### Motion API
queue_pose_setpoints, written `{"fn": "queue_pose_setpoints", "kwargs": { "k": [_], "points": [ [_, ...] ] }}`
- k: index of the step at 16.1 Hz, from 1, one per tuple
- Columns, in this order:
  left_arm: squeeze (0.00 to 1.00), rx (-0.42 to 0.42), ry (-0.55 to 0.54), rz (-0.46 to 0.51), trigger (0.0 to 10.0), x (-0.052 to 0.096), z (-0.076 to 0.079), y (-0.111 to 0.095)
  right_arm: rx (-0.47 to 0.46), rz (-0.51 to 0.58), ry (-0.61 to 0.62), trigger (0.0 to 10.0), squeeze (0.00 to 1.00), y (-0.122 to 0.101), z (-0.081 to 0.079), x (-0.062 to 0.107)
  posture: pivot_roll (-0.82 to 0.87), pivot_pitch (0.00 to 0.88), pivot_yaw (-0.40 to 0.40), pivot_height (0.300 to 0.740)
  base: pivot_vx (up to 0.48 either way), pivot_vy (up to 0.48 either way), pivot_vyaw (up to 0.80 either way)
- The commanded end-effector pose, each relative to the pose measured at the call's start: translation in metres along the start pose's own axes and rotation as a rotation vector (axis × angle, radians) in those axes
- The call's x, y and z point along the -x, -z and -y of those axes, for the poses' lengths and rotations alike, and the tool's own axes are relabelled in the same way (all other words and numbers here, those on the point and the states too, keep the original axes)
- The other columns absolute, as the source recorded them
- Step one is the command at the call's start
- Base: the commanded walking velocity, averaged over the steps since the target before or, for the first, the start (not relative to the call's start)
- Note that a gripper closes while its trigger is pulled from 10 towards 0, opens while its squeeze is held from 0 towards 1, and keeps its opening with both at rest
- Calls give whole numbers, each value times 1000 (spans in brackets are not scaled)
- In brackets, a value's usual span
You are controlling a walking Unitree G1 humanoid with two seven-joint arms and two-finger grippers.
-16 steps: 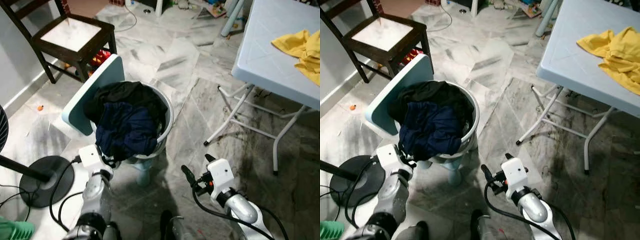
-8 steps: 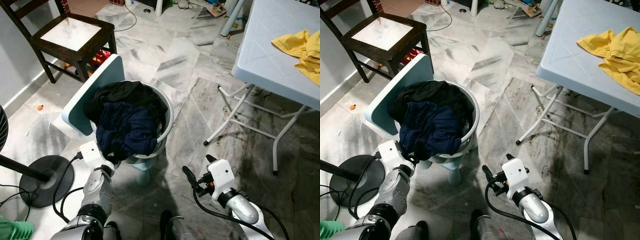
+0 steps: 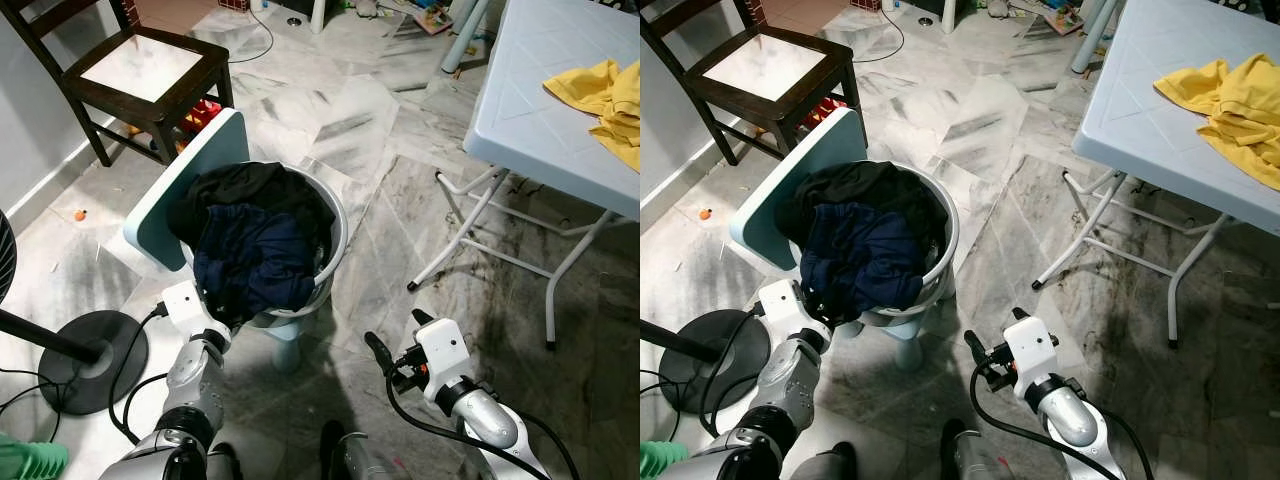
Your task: Hang hanger
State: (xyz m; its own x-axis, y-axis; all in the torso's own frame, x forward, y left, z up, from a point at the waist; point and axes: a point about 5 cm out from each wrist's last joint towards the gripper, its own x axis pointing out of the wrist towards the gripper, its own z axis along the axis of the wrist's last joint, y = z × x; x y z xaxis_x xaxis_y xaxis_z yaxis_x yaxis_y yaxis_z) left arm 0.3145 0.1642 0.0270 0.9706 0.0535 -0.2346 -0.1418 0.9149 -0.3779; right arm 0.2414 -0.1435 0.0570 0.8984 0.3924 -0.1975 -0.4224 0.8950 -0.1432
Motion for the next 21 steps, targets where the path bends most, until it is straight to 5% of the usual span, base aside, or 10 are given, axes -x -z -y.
{"fn": "queue_pose_setpoints", "kwargs": {
  "k": [1,6,7,13,17,21],
  "points": [
    [0,-20,8,-38,0,4,0,10,6,-9,-5,10000,0,1,0,4,-149,254,-118,740,0,0,0],
    [0,-94,50,-29,0,4,5,9,-1,-12,-25,10000,0,2,-3,5,-151,256,-117,740,0,0,0],
    [0,-189,99,-12,0,3,11,7,3,-17,-29,10000,0,3,-3,5,-151,256,-115,740,0,0,0],
    [0,-365,201,10,0,5,20,7,1,-20,-24,10000,0,3,-2,4,-147,256,-111,740,0,0,0],
    [0,-889,525,70,0,7,48,4,-2,-16,-28,10000,0,3,-4,3,-146,254,-110,740,0,0,0],
    [0,-1244,673,244,0,1,64,-27,-6,-15,-22,10000,0,3,-5,3,-143,256,-100,740,0,0,0]
  ]
}}
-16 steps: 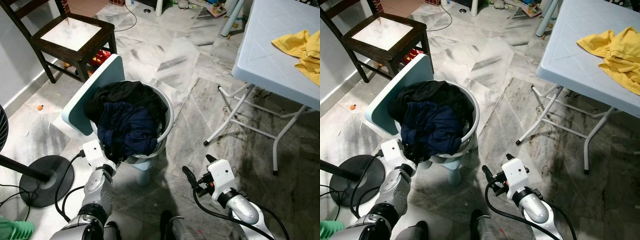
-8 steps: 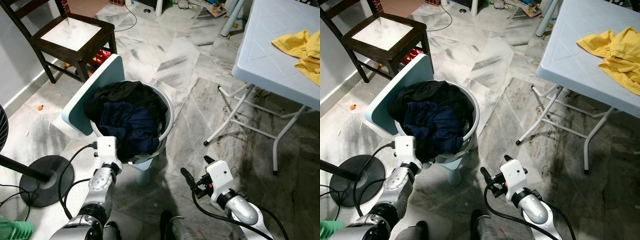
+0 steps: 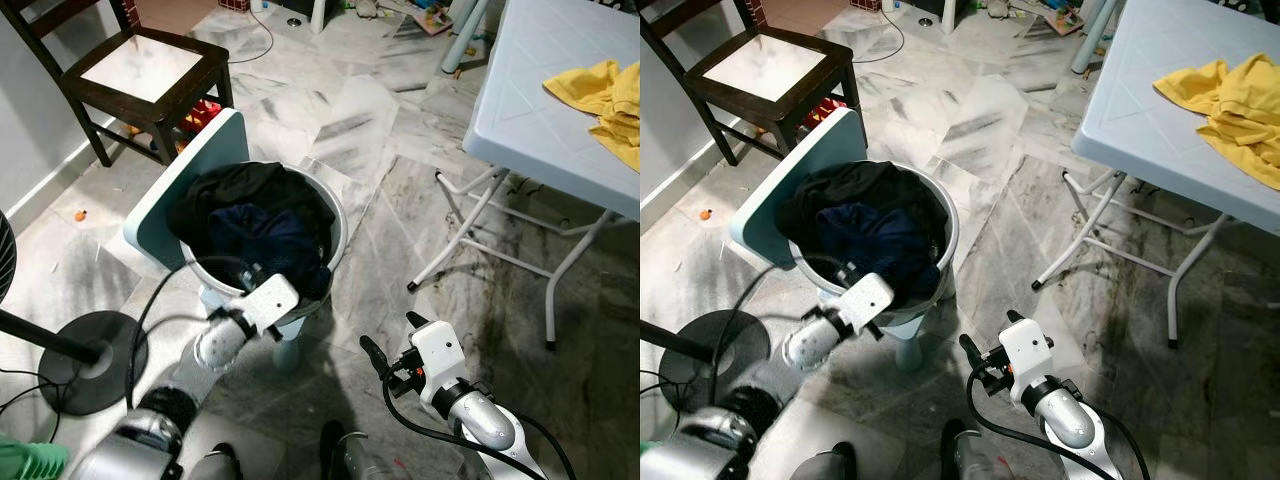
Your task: Hang hanger
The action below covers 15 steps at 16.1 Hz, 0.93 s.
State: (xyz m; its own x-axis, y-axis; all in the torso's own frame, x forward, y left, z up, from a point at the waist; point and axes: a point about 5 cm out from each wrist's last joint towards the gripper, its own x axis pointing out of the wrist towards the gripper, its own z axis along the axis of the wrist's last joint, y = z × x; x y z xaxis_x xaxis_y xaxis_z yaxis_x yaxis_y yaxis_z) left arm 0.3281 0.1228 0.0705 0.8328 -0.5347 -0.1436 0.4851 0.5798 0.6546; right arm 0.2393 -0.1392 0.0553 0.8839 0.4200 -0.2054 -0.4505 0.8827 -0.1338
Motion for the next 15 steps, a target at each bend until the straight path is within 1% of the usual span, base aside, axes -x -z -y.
{"fn": "queue_pose_setpoints", "kwargs": {
  "k": [1,2,3,4,5,6,7,8,9,10,11,12,13,14,15],
  "points": [
    [0,-155,2,91,0,-5,-13,-16,-6,-11,10,10000,0,3,-1,3,-143,255,-100,740,0,0,0],
    [0,-193,-31,118,0,-6,-22,-22,-8,-10,11,10000,0,3,-1,3,-140,255,-98,740,0,0,0],
    [0,-193,-31,118,0,-6,-22,-22,-8,-10,11,10000,0,3,-1,3,-140,255,-98,740,0,0,0],
    [0,-275,-166,204,0,-8,-50,-43,-11,-10,9,10000,0,4,-3,4,-139,255,-99,740,0,0,0],
    [0,-282,-190,211,0,-7,-54,-45,-11,-11,9,10000,0,4,-3,4,-139,255,-99,740,0,0,0],
    [0,-282,-247,225,0,-7,-62,-49,-10,-11,9,10000,0,4,-2,4,-140,255,-101,740,0,0,0],
    [0,-280,-331,269,0,-5,-74,-59,-7,-12,10,10000,0,4,-1,3,-140,255,-101,740,0,0,0],
    [0,-268,-368,311,0,-4,-77,-66,-5,-12,10,10000,0,4,-1,2,-132,252,-105,740,0,0,0],
    [0,-255,-348,347,0,-3,-71,-70,-3,-10,8,10000,0,4,-1,2,-132,251,-106,740,0,0,0],
    [0,-240,-312,363,0,-3,-63,-70,-2,-9,8,10000,0,3,-1,1,-129,249,-107,740,0,0,0],
    [0,-240,-312,363,0,-3,-63,-70,-2,-9,8,10000,0,3,-1,1,-129,249,-107,740,0,0,0],
    [0,-168,-226,215,0,-4,-44,-43,-2,-10,6,10000,0,4,-1,0,-125,250,-109,740,0,0,0],
    [0,-108,-183,114,0,-2,-36,-24,-2,-11,4,10000,0,4,-2,0,-124,251,-111,740,0,0,0],
    [0,-66,-154,49,0,1,-29,-12,-1,-11,2,10000,0,4,-2,0,-124,251,-111,740,0,0,0],
    [0,6,-113,-80,0,8,-17,11,0,-16,-1,10000,0,5,-2,1,-122,255,-115,740,0,0,0]
  ]
}}
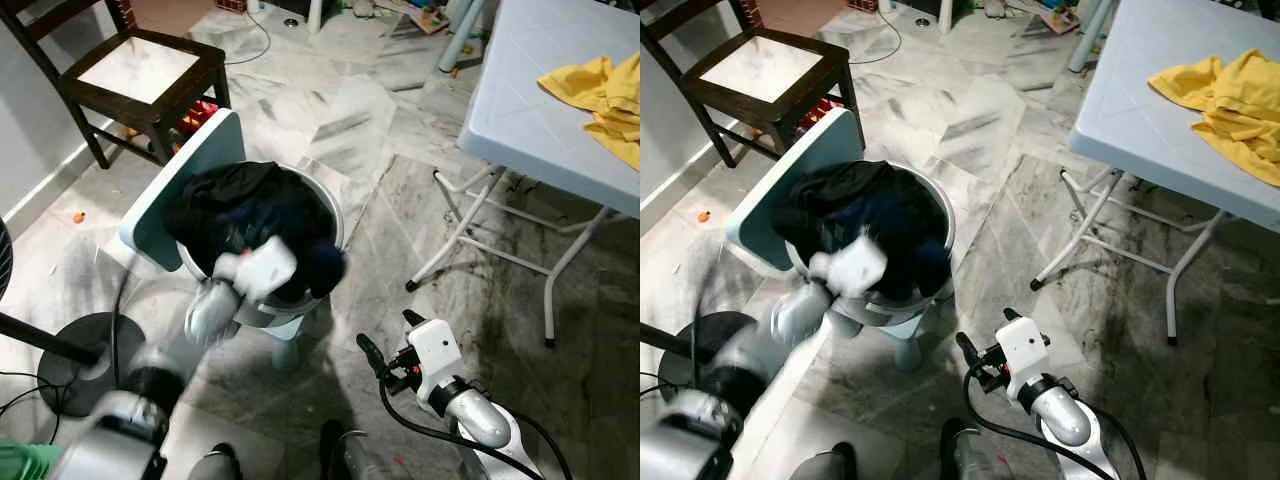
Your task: Hang hanger
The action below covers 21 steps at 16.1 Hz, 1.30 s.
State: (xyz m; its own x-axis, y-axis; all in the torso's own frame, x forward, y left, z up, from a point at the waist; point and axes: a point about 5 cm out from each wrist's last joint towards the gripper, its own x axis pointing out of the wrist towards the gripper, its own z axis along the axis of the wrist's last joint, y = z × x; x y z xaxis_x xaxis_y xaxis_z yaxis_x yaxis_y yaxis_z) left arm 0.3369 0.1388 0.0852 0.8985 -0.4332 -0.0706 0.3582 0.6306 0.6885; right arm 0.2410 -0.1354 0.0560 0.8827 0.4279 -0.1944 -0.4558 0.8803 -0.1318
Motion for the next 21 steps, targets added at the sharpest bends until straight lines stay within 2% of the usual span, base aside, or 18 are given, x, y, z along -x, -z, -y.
{"fn": "queue_pose_setpoints", "kwargs": {
  "k": [1,2,3,4,5,7,8,10,12,13,15,16,17,19,21],
  "points": [
    [0,63,47,-101,0,8,12,18,2,-30,4,10000,0,7,0,4,-122,257,-116,740,0,0,0],
    [0,92,61,-135,0,10,16,22,3,-31,3,10000,0,7,0,3,-123,258,-116,740,0,0,0],
    [0,80,52,-145,0,10,16,24,4,-32,2,10000,0,7,-1,4,-124,260,-116,740,0,0,0],
    [282,101,17,-167,7137,9,13,25,5,-34,1,10000,0,7,-1,4,-130,260,-116,740,0,0,0],
    [1000,127,-24,-180,10000,6,7,25,6,-35,2,10000,0,7,-1,5,-134,263,-114,740,0,0,0],
    [1000,124,-75,-172,10000,4,1,23,6,-37,4,10000,0,8,-1,6,-136,264,-116,740,0,0,0],
    [1000,298,-195,-152,10000,2,-5,18,6,-40,6,10000,0,9,-1,7,-137,266,-116,740,0,0,0],
    [1000,606,-251,-117,10000,1,4,13,6,-42,6,10000,0,9,-1,8,-134,267,-118,740,0,0,0],
    [1000,741,-279,-77,10000,0,11,7,6,-40,3,10000,0,8,-1,6,-134,267,-118,740,0,0,0],
    [1000,817,-298,-26,10000,0,16,-3,7,-39,-2,10000,0,8,-2,5,-124,267,-121,740,0,0,0],
    [1000,850,-290,25,10000,-1,21,-14,9,-38,-7,10000,0,8,-2,4,-117,267,-122,740,0,0,0],
    [1000,917,-317,64,10000,-2,21,-23,10,-37,-11,10000,0,7,-2,3,-116,265,-124,740,0,0,0],
    [1000,948,-334,74,10000,0,20,-25,10,-36,-12,10000,0,7,-2,2,-116,264,-123,740,0,0,0],
    [1000,988,-397,53,10000,4,17,-23,10,-36,-11,10000,0,7,-2,2,-115,263,-121,740,0,0,0],
    [1000,1072,-449,-18,10000,6,16,-13,8,-36,-12,10000,0,7,-2,2,-116,261,-118,740,0,0,0]
  ]
}}
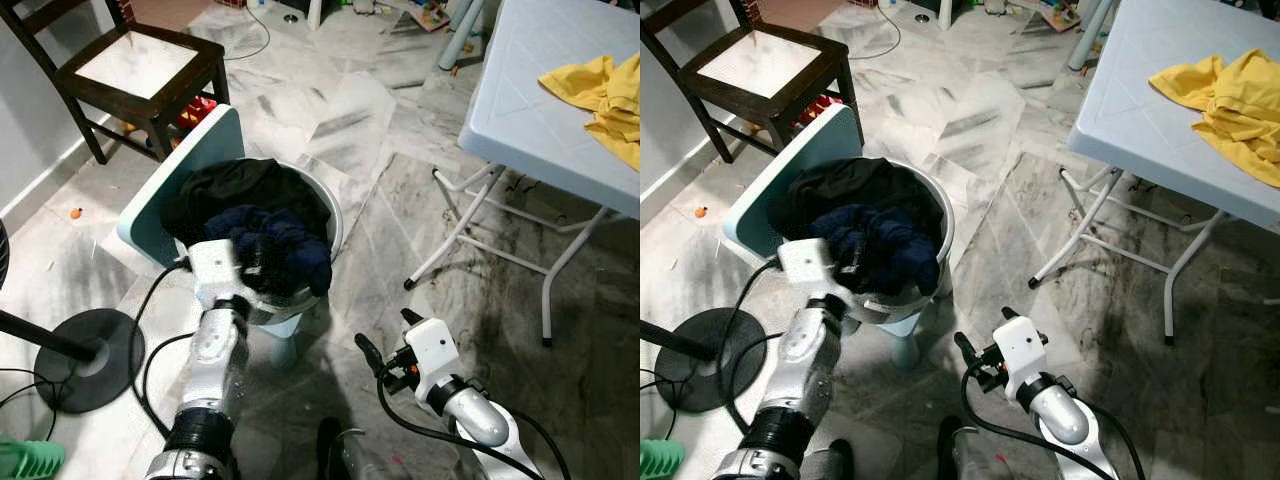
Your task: Hang hanger
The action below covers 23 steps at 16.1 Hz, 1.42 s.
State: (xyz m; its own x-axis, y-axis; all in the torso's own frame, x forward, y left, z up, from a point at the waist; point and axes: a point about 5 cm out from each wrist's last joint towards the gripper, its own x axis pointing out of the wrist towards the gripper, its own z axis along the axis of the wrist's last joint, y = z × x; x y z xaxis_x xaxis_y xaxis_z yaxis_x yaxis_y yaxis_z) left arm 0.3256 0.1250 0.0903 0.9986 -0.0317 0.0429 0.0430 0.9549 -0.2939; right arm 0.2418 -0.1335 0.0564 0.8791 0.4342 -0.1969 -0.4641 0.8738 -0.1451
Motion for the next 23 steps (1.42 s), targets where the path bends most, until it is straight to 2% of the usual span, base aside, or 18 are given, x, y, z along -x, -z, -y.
{"fn": "queue_pose_setpoints", "kwargs": {
  "k": [1,2,3,5,8,11,12,13,14,15,16,20,23],
  "points": [
    [1000,33,-40,-52,10000,1,-3,7,-7,-34,-6,10000,0,8,-2,3,-118,260,-118,740,0,0,0],
    [1000,28,-60,-58,10000,-1,-5,5,-7,-34,-6,10000,0,8,-2,3,-119,260,-117,740,0,0,0],
    [1000,-16,-65,-97,10000,-2,-6,7,-7,-35,-4,10000,0,8,-1,3,-120,260,-114,740,0,0,0],
    [1000,40,-85,-136,10000,-3,-9,14,-7,-37,-2,10000,0,10,-1,4,-125,259,-116,740,0,0,0],
    [1000,77,-118,-184,10000,-8,-14,17,-8,-39,0,10000,0,10,-1,4,-127,258,-115,740,0,0,0],
    [1000,132,-104,-225,10000,-17,-8,19,-8,-37,-1,10000,0,11,-2,4,-132,254,-114,740,0,0,0],
    [329,132,-96,-228,10000,-20,-5,18,-8,-37,1,10000,0,11,-2,4,-133,253,-112,740,0,0,0],
    [0,142,-94,-234,10000,-21,-4,18,-8,-37,2,10000,0,11,-2,4,-134,254,-114,740,0,0,0],
    [0,155,-82,-254,10000,-22,-2,21,-7,-37,3,10000,0,11,-2,5,-134,254,-114,740,0,0,0],
    [0,167,-86,-261,8667,-23,-2,22,-7,-37,2,10000,0,11,-2,5,-138,254,-114,740,0,0,0],
    [0,201,-91,-276,0,-23,-2,24,-6,-36,2,10000,0,10,-2,5,-140,255,-114,740,0,0,0],
    [0,286,-129,-302,0,-22,-6,29,-7,-40,11,10000,0,11,-1,7,-150,258,-112,740,0,0,0],
    [0,297,-137,-303,0,-22,-9,30,-8,-42,10,10000,0,12,-2,7,-149,259,-113,740,0,0,0]
  ]
}}
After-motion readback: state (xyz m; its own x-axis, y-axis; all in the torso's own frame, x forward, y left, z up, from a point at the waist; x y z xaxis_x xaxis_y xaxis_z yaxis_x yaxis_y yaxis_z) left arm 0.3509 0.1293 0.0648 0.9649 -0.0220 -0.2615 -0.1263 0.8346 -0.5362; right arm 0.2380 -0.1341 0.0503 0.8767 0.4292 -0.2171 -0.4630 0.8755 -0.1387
